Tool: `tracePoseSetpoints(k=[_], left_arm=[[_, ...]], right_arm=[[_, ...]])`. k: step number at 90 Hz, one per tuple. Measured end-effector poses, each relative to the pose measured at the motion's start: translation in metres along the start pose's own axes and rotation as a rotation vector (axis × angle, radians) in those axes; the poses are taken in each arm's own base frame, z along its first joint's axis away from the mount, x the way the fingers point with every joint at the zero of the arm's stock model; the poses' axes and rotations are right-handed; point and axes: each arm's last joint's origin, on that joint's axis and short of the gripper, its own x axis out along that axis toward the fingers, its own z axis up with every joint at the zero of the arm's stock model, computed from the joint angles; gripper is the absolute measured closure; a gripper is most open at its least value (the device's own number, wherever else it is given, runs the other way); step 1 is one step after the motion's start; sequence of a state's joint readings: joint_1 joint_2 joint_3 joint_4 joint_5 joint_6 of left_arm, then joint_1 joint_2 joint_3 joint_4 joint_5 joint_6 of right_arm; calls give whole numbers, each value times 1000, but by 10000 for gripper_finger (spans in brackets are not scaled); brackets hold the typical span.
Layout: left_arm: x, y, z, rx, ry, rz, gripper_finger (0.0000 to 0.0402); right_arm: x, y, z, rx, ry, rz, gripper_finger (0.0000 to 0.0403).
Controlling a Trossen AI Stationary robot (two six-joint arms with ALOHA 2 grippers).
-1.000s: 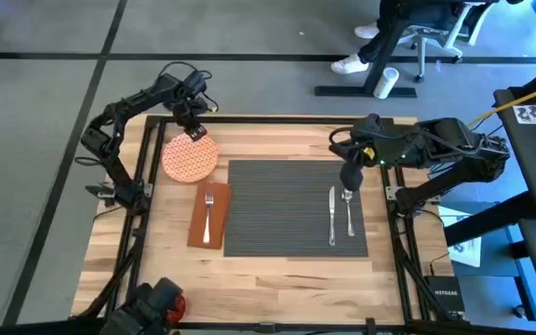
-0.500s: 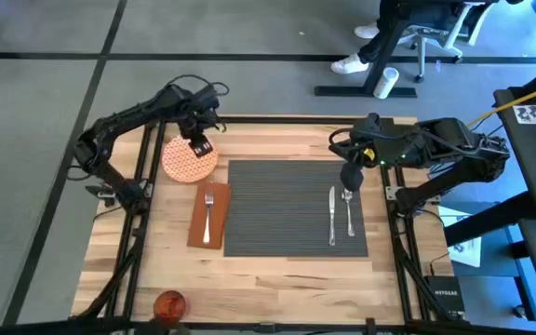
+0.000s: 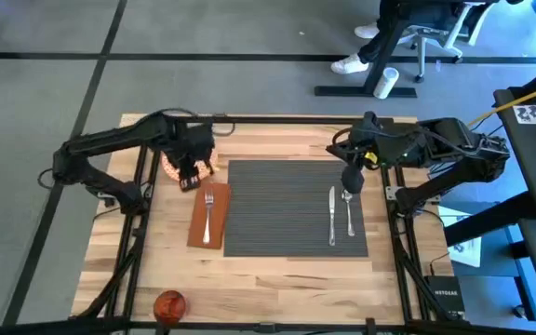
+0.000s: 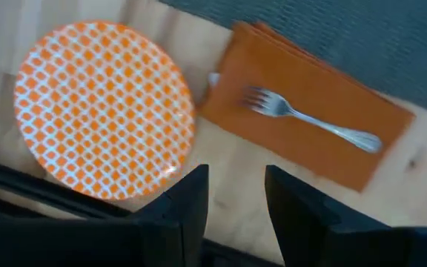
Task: Set table place
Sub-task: Put the orange glass on the top left of the gray tablemat
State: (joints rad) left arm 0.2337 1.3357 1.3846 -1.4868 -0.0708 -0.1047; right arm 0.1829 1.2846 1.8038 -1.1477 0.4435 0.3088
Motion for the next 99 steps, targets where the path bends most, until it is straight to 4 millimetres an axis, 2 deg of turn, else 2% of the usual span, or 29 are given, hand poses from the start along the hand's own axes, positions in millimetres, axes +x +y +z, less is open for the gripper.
tracePoseSetpoints(k=[14, 35, 46, 77, 99], left_arm=[[-5, -25, -7, 30, -24, -29, 284], [-9, -59, -15, 166, -53, -63, 284], [-11, -76, -17, 229, -103, -92, 284], [-16, -111, -32, 372, -155, -154, 284], [-20, -140, -58, 538, -124, -229, 284]], right_arm=[[0, 0, 0, 0, 0, 0, 403], [5, 3, 0, 0, 16, 14, 403], [15, 8, -1, -7, 48, 4, 403], [67, 34, -8, -105, 223, 58, 402], [64, 33, -9, -104, 225, 55, 402]])
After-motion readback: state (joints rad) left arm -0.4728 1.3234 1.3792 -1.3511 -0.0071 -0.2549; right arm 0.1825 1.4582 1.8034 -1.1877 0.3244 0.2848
